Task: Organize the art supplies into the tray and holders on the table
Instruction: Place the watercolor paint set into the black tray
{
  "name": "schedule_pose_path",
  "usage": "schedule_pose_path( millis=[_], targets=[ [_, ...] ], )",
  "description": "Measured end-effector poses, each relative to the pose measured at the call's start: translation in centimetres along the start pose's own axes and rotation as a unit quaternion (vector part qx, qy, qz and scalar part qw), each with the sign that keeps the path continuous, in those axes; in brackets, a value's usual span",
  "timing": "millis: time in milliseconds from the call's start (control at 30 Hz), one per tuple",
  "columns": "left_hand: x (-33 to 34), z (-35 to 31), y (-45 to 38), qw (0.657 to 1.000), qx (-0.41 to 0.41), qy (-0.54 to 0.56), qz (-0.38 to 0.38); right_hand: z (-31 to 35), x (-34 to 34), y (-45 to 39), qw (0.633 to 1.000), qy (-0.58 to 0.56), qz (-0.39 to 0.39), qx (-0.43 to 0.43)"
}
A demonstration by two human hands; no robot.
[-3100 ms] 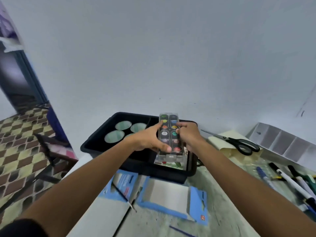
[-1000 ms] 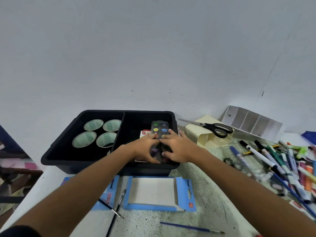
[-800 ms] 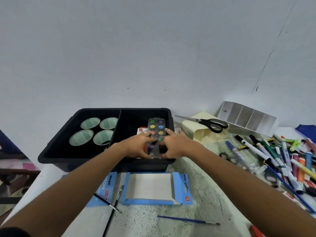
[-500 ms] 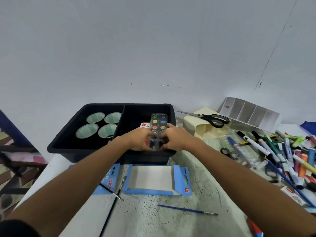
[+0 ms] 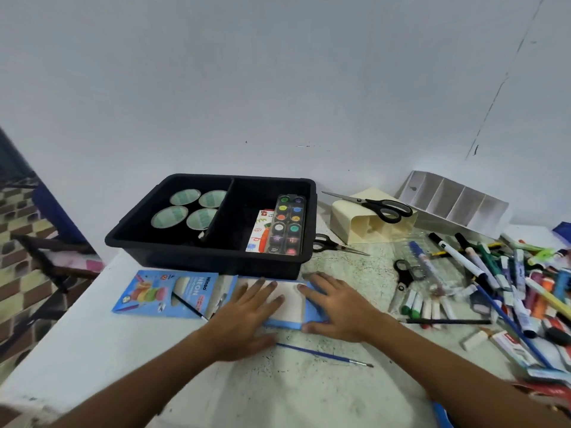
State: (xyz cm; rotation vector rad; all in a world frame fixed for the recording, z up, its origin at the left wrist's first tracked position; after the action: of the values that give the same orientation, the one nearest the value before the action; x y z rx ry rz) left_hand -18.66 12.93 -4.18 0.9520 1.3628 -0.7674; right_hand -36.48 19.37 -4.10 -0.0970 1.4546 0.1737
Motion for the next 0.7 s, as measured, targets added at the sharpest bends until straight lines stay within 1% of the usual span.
schedule_pose_path(
  millis=[33, 67, 200, 533, 700],
  targets=[
    [1.1, -0.2, -0.3, 0.999, -0.017, -0.01, 0.036, -0.4, 0.8, 0.0, 0.999, -0.006, 0.029, 0.013],
    [1.8, -0.4, -0.6, 0.998, -0.029, -0.015, 0.056, -0.5, 1.3, -0.1, 0.999, -0.011, 0.041, 0.016],
    [2.4, -1.5, -1.6, 0.994, -0.05, 0.01, 0.094, -1.3, 1.7, 0.3, 0.999, -0.021, 0.046, 0.014],
    [2.5, -4.5, -3.3, 0.996, -0.063, 0.013, 0.066, -3.7, 1.4, 2.9, 0.997, -0.044, 0.052, 0.022],
    [2.6, -4.2, -3.5, 0.994, -0.071, 0.036, 0.07, -3.2, 1.0, 2.7, 0.996, 0.012, 0.079, 0.024]
  ],
)
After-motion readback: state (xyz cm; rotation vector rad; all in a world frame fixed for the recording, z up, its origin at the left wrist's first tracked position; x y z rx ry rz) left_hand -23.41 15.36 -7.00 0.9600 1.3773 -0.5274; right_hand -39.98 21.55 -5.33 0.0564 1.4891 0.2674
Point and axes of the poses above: each hand's wrist, its own y-axis away from the middle knuckle, its own x-axis out of the palm, z = x × y, the point moved 6 cm from there along -y, towards the middle knuckle, and after that the axes turned 1 degree about -y, right-handed, at the moved point
